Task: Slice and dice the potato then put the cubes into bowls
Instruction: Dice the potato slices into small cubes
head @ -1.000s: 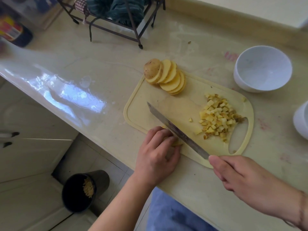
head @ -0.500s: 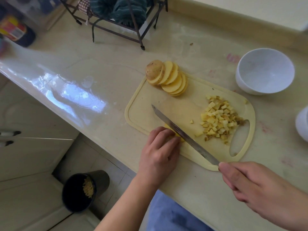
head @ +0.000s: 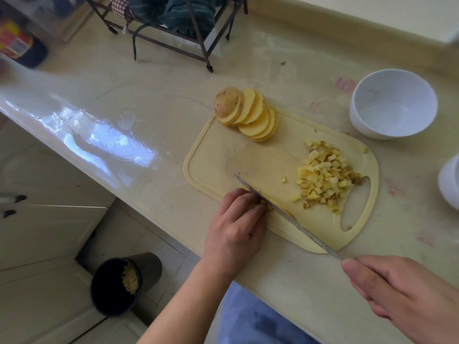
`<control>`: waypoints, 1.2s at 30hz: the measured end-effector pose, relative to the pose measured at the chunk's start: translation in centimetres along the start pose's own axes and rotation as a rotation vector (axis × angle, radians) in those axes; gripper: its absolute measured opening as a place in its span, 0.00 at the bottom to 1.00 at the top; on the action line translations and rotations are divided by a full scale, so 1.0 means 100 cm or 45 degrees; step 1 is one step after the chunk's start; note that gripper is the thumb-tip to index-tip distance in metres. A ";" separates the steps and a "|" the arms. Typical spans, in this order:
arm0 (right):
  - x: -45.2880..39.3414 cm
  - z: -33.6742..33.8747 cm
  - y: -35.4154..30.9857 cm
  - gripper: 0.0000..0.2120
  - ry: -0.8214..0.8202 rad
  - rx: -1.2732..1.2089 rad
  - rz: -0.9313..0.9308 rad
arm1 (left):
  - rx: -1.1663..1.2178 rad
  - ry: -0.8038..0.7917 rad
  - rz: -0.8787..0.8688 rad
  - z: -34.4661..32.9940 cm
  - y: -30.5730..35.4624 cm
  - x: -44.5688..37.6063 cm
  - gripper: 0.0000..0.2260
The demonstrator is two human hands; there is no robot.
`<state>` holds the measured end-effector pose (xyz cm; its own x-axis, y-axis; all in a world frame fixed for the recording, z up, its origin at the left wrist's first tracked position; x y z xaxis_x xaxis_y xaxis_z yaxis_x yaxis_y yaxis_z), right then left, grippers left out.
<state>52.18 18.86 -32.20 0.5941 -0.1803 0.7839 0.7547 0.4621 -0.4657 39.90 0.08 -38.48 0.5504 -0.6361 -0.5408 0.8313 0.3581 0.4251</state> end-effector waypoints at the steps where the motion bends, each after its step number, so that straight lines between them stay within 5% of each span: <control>1: 0.000 0.000 0.000 0.46 0.003 0.007 0.007 | 0.000 -0.004 -0.001 0.000 0.000 0.000 0.04; 15: -0.033 -0.013 -0.033 0.31 0.003 -0.024 0.148 | 0.004 0.024 0.017 0.001 0.001 -0.002 0.04; 25: -0.023 -0.003 -0.028 0.27 -0.067 -0.094 0.017 | -0.012 0.011 0.010 0.001 -0.001 0.002 0.02; 31: -0.012 -0.004 -0.032 0.26 -0.159 -0.149 -0.014 | -0.007 0.017 0.007 0.002 0.000 0.004 0.02; 36: -0.009 -0.008 -0.025 0.34 -0.078 -0.031 0.077 | 0.014 0.007 0.011 0.003 0.000 0.002 0.03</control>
<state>49.98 17.21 -32.06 0.6209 -0.0988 0.7776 0.7251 0.4493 -0.5219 39.98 -0.27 -38.35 0.5580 -0.6292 -0.5410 0.8257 0.3562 0.4374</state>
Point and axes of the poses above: each hand's wrist, its own x-axis away from the middle knuckle, its own z-axis out of the back of the hand, y = z × x, the point moved 5 cm from there along -x, towards the middle knuckle, and after that the axes turned 11 degrees about -z, right-handed, at the moved point
